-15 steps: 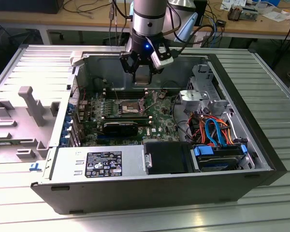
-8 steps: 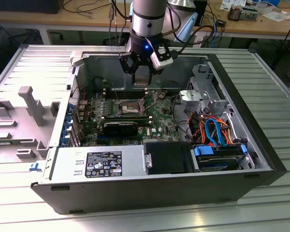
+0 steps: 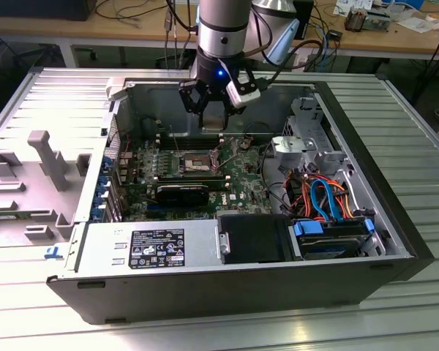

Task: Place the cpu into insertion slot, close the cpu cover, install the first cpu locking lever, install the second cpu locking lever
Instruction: 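Place the cpu into insertion slot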

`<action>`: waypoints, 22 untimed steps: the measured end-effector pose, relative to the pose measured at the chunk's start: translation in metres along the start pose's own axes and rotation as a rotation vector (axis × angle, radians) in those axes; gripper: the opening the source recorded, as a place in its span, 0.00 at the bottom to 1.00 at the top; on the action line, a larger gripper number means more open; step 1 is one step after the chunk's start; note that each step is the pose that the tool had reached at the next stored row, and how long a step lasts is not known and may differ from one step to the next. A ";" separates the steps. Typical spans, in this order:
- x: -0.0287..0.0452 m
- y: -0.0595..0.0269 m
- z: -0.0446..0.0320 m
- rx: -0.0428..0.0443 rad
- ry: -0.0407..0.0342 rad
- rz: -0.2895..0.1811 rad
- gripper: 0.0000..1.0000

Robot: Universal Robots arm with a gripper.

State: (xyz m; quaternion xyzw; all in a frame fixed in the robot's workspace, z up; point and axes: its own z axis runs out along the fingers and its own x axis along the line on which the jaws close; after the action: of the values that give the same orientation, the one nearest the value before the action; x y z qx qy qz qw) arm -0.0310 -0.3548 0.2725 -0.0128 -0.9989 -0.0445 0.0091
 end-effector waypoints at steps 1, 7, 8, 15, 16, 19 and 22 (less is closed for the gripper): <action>0.0000 -0.0001 0.0001 0.0000 0.0000 0.000 0.54; 0.0010 -0.0003 0.0004 0.0001 0.0000 0.000 0.54; 0.0016 -0.0004 0.0006 0.0000 0.0000 0.000 0.54; 0.0031 -0.0005 0.0012 0.0001 0.0000 0.000 0.54; 0.0032 -0.0005 0.0013 0.0000 0.0000 0.000 0.54; 0.0036 -0.0006 0.0017 0.0000 0.0000 0.000 0.54; 0.0040 -0.0007 0.0021 0.0000 0.0000 0.000 0.54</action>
State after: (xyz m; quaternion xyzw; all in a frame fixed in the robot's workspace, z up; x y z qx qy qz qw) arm -0.0351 -0.3553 0.2705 -0.0128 -0.9989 -0.0445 0.0091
